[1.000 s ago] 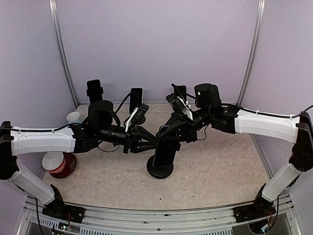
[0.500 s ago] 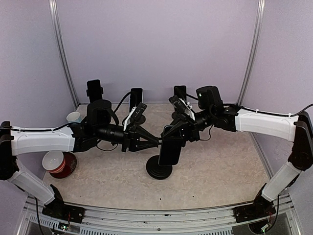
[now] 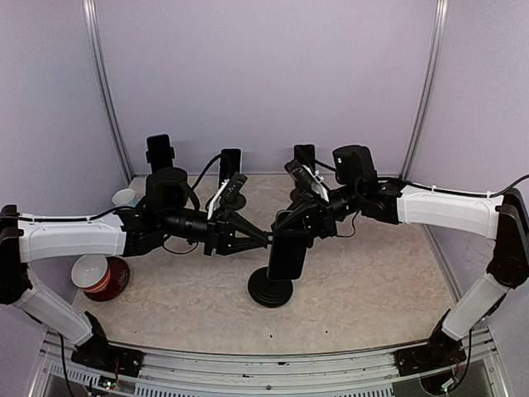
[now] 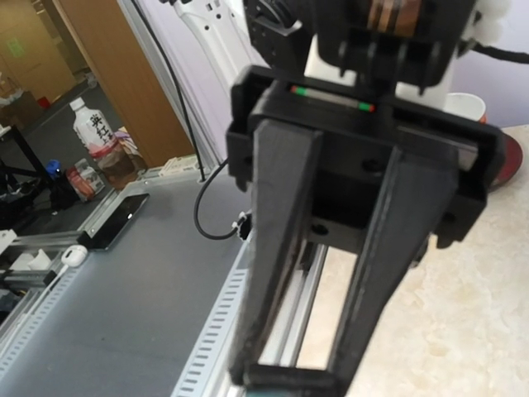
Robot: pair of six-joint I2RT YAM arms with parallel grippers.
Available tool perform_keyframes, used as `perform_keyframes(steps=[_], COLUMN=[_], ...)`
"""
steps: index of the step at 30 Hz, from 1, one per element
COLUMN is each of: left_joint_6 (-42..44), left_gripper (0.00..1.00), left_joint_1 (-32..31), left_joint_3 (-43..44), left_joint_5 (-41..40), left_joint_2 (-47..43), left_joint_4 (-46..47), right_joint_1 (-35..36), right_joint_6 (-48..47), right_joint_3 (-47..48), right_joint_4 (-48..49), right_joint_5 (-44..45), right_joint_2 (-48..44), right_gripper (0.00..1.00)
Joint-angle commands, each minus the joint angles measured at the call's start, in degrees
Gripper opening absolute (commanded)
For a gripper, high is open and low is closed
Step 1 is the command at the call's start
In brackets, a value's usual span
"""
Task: Place the phone on the phone stand
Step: Install the phone on the phone stand.
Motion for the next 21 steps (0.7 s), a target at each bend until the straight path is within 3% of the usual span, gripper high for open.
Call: perform_keyframes(steps=[1,21], left_joint_6=[0.5,1.6], left_gripper=[0.00,0.00], left_joint_1=[2.8,1.4], left_joint_3=[1.3,1.7], left_joint_5=[7.2,5.0], left_joint_2=[-5.4,-3.9], left_joint_4=[9.3,7.6], right_joint_1=[-3.4,1.1], right_joint_6=[3.3,6.8], right_joint_3=[-2.2,0.8], right_joint_4=[-7.4,-4.2], right_joint_5=[-0.5,1.4], right_joint_2=[0.9,2.3], right_gripper=[0.00,0.00])
